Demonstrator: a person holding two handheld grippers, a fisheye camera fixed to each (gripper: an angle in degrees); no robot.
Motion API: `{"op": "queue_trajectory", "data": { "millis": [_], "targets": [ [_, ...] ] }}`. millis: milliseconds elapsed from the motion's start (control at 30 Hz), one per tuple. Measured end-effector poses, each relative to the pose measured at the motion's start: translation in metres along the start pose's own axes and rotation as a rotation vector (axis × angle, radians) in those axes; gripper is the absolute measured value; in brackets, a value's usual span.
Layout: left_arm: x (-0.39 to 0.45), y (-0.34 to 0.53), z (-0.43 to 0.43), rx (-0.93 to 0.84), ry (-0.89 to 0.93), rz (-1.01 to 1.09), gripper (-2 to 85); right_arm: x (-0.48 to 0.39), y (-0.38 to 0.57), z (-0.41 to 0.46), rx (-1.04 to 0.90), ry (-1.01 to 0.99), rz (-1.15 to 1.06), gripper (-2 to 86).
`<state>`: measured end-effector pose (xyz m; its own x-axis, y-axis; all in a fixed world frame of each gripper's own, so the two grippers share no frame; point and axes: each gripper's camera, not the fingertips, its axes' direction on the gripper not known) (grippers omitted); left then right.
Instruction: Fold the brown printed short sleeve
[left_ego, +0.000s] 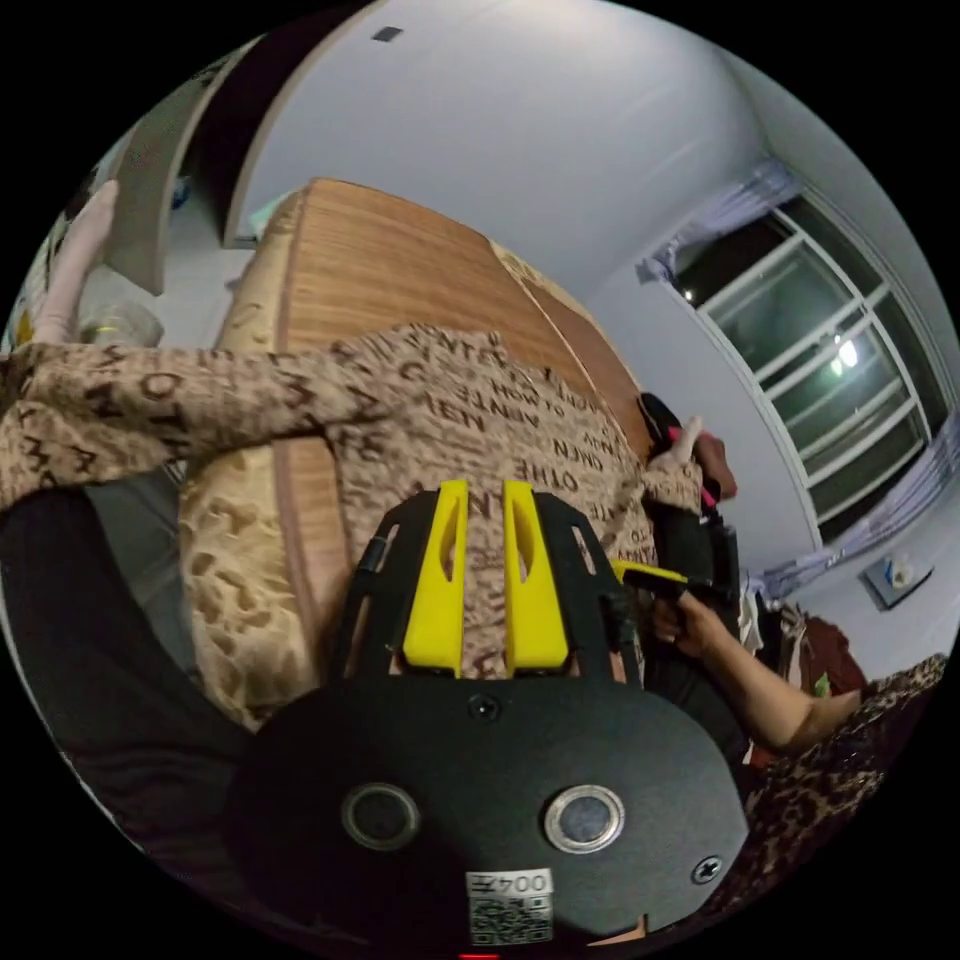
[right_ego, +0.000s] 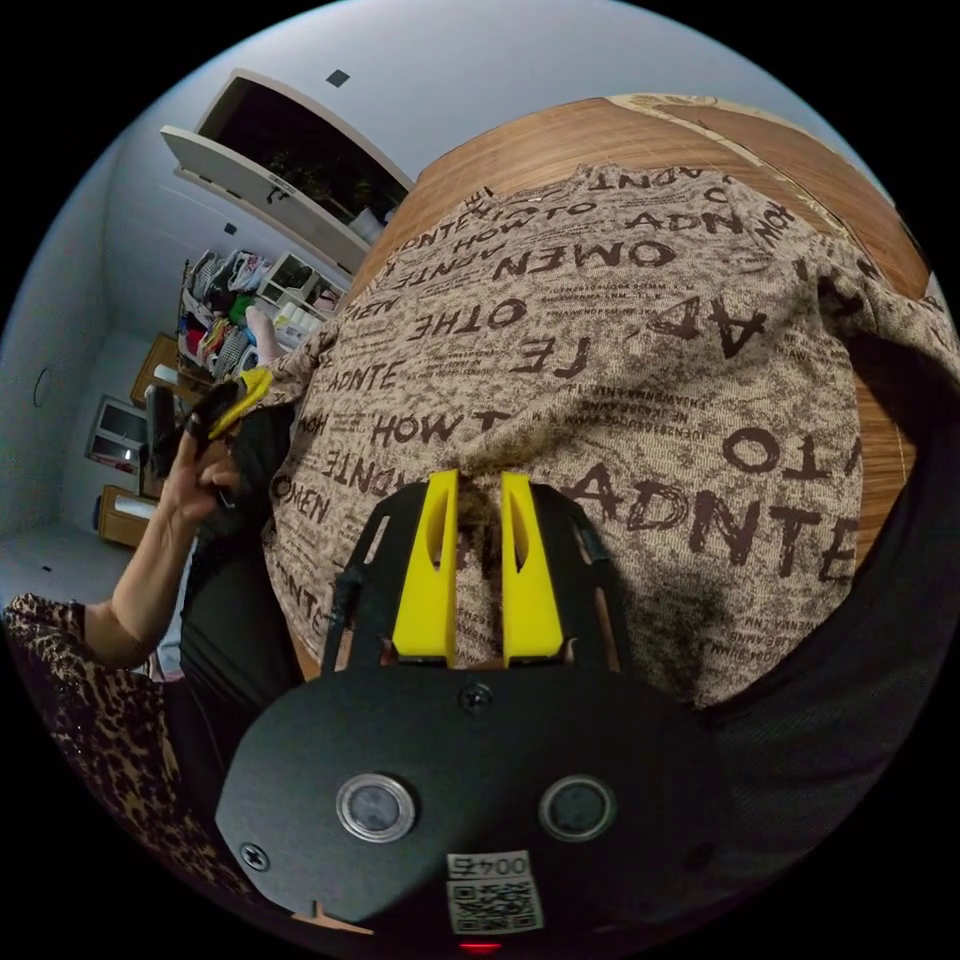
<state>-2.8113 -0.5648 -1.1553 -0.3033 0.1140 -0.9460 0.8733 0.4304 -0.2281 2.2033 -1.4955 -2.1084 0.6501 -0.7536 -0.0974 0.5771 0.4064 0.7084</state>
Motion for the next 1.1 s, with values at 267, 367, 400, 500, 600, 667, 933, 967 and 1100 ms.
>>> {"op": "queue_trajectory", "data": {
  "millis": [267,367,400,500,600,667,933,967,1100],
  "targets": [
    [0.081,0.055,0.093,-0.083,-0.265,0.182,7.6,-0.013,-0.003,-0.005,0.0,-0.034,0.006,8.8],
    [0.105,0.062,0.109,-0.074,-0.392,0.275,8.5,-0.022,-0.004,-0.01,0.022,-0.01,-0.005,9.4],
    [0.108,0.064,0.113,-0.077,-0.41,0.284,8.7,-0.025,-0.004,-0.011,0.029,0.002,-0.009,9.4],
    [0.111,0.076,0.142,-0.14,-0.447,0.286,9.5,-0.043,-0.005,-0.017,0.065,0.134,-0.064,9.7],
    [0.122,0.082,0.154,-0.133,-0.459,0.284,9.6,-0.063,-0.008,-0.01,0.02,0.297,-0.131,10.8],
    [0.133,0.087,0.165,-0.13,-0.475,0.294,9.5,-0.075,-0.01,0.003,-0.052,0.413,-0.168,11.1],
    [0.159,0.101,0.194,-0.133,-0.479,0.319,9.9,-0.073,-0.007,-0.015,-0.155,0.459,-0.049,11.4],
    [0.163,0.102,0.198,-0.132,-0.48,0.32,9.8,-0.074,-0.006,-0.019,-0.153,0.461,-0.042,11.7],
    [0.17,0.106,0.209,-0.13,-0.472,0.316,9.8,-0.093,-0.005,-0.032,-0.052,0.479,-0.099,13.0]
  ]
}}
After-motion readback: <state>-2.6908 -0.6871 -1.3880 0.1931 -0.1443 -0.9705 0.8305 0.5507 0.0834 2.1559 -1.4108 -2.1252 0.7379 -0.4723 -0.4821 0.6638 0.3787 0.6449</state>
